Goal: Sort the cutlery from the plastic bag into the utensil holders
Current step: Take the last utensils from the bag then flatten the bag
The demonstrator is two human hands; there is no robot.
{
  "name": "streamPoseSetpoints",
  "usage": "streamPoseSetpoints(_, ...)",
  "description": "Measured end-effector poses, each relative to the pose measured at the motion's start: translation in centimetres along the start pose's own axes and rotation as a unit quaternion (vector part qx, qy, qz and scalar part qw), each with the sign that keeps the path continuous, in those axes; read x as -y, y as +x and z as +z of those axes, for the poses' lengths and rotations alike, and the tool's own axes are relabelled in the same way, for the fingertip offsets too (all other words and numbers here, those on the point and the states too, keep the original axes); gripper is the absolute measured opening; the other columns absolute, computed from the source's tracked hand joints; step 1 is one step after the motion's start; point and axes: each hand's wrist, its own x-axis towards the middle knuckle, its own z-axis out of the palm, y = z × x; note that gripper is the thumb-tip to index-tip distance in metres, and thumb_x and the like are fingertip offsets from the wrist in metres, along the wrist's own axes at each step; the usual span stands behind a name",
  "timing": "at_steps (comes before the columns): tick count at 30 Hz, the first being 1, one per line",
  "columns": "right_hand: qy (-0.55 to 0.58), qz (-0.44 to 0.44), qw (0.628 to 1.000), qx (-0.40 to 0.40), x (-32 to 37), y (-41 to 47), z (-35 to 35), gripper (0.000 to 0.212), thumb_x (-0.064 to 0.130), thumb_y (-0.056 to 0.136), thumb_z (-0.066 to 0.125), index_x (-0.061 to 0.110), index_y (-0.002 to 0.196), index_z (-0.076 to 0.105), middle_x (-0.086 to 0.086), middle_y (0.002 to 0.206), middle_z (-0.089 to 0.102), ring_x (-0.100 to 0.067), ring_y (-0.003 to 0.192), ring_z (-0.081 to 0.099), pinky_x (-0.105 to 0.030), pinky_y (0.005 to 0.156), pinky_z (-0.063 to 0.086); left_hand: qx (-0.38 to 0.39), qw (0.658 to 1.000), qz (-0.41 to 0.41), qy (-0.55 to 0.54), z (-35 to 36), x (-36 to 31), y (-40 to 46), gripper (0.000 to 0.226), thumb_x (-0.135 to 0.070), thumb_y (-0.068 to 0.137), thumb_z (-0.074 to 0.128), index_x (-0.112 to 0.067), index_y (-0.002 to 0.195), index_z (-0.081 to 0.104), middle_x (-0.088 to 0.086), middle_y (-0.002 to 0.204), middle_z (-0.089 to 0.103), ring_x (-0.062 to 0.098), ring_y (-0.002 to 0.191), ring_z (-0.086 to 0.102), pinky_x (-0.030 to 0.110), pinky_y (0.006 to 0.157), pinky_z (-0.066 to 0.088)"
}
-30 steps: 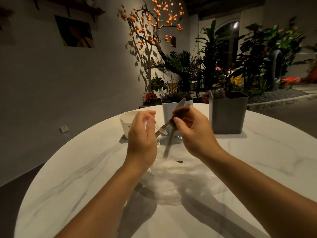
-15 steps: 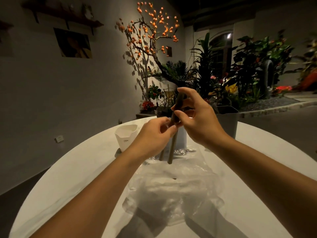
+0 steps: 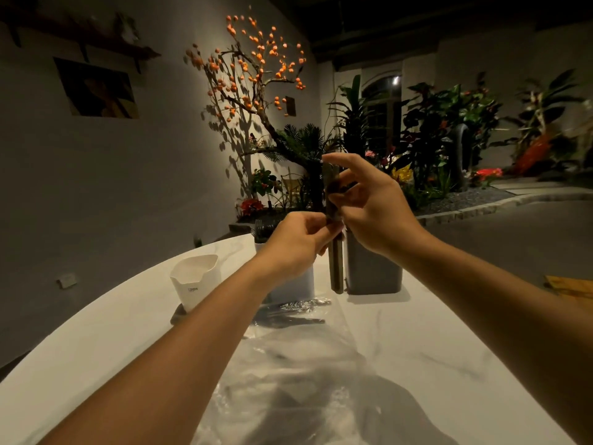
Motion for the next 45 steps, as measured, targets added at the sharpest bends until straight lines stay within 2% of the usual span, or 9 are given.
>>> streamPoseSetpoints(5, -0.054, -0.022, 0.998, -0.025, -2.1, 1.8, -2.2, 0.063, -0.005, 0.087, 0.066, 0.028, 0.139, 0.050, 0.002, 0.108, 0.059, -0.008, 0.090, 0.066, -0.016, 0.072, 0.058, 0.008, 0.999, 0.019, 0.025, 1.0, -0.5, 3.4, 0.035, -0.044, 0.102, 0.050, -0.018, 0.097, 0.073, -0.005, 0.074, 0.070, 0.003, 0.070, 0.063, 0.037, 0.080, 0.048)
streamPoseSetpoints(11, -0.183, -0.124, 0.973, -0.065, -4.7, 5.0, -4.0, 0.048, 0.003, 0.091, 0.065, 0.017, 0.136, 0.051, -0.007, 0.108, 0.064, -0.019, 0.084, 0.068, -0.035, 0.069, 0.062, -0.029, 0.997, 0.003, 0.071, 2.8, -1.0, 8.9, 0.025, -0.032, 0.107, 0.044, -0.026, 0.096, 0.065, -0.005, 0.081, 0.071, 0.011, 0.092, 0.068, 0.016, 0.068, 0.038)
streamPoseSetpoints(16, -0.230, -0.161, 0.957, -0.078, -7.9, 7.2, -4.5, 0.045, 0.005, 0.092, 0.065, 0.014, 0.135, 0.052, -0.007, 0.104, 0.066, -0.019, 0.083, 0.068, -0.034, 0.070, 0.061, -0.016, 0.998, -0.016, 0.050, 3.8, -0.3, 13.4, 0.029, -0.028, 0.107, 0.044, -0.027, 0.083, 0.061, -0.002, 0.074, 0.065, 0.019, 0.088, 0.063, 0.042, 0.096, 0.048)
streamPoseSetpoints(22, -0.251, -0.078, 0.963, -0.062, -12.7, 7.3, -3.8, 0.053, 0.004, 0.086, 0.073, 0.017, 0.133, 0.052, -0.002, 0.101, 0.064, -0.017, 0.085, 0.064, -0.035, 0.072, 0.060, -0.040, 0.999, -0.021, 0.013, 4.4, 2.2, 15.4, 0.018, -0.031, 0.104, 0.050, -0.020, 0.118, 0.053, 0.000, 0.104, 0.062, 0.016, 0.087, 0.060, 0.037, 0.075, 0.051)
streamPoseSetpoints(27, -0.300, 0.079, 0.949, 0.059, -16.4, 5.9, -2.5, 0.037, 0.005, 0.090, 0.066, 0.028, 0.118, 0.058, -0.004, 0.104, 0.067, -0.024, 0.089, 0.065, -0.039, 0.072, 0.059, -0.055, 0.960, -0.106, -0.254, 3.6, 2.1, 15.5, 0.021, -0.032, 0.103, 0.037, -0.017, 0.087, 0.038, 0.001, 0.074, 0.040, 0.011, 0.054, 0.027, 0.023, 0.047, 0.022)
streamPoseSetpoints(33, -0.365, 0.133, 0.906, 0.169, -15.8, 5.7, -1.8, 0.046, 0.010, 0.094, 0.055, 0.032, 0.134, 0.056, -0.004, 0.124, 0.059, -0.026, 0.109, 0.056, -0.043, 0.089, 0.052, -0.054, 0.939, -0.151, -0.305, 2.0, 2.1, 13.0, 0.063, -0.069, 0.099, 0.025, -0.012, 0.110, 0.048, 0.003, 0.070, 0.045, 0.011, 0.052, 0.028, 0.026, 0.050, 0.020)
streamPoseSetpoints(37, -0.218, 0.059, 0.973, 0.057, -11.9, 6.6, -0.9, 0.026, 0.025, 0.100, 0.056, 0.022, 0.124, 0.065, 0.002, 0.115, 0.065, -0.015, 0.105, 0.062, -0.032, 0.089, 0.053, -0.024, 0.944, -0.145, -0.296, 1.0, 2.2, 11.4, 0.079, -0.078, 0.093, 0.019, -0.009, 0.119, 0.048, 0.004, 0.068, 0.048, 0.012, 0.050, 0.029, 0.026, 0.048, 0.023)
streamPoseSetpoints(40, -0.102, 0.017, 0.993, 0.055, -7.9, 7.0, 0.6, 0.018, 0.030, 0.094, 0.066, 0.021, 0.109, 0.070, 0.010, 0.097, 0.068, -0.002, 0.088, 0.064, -0.016, 0.074, 0.052, 0.011, 0.951, -0.127, -0.283, 0.0, 2.0, 10.0, 0.083, -0.079, 0.093, 0.014, -0.005, 0.096, 0.053, 0.004, 0.066, 0.044, 0.012, 0.050, 0.030, 0.027, 0.052, 0.022)
streamPoseSetpoints(45, -0.082, 0.006, 0.993, 0.085, -4.2, 7.3, 3.4, 0.021, 0.007, 0.084, 0.076, 0.018, 0.101, 0.070, 0.007, 0.093, 0.068, -0.005, 0.087, 0.067, -0.023, 0.077, 0.059, 0.025, 0.957, -0.095, -0.271, -2.5, 2.0, 7.5, 0.072, -0.078, 0.093, 0.009, -0.015, 0.089, 0.044, 0.001, 0.064, 0.037, 0.013, 0.052, 0.027, 0.028, 0.053, 0.019)
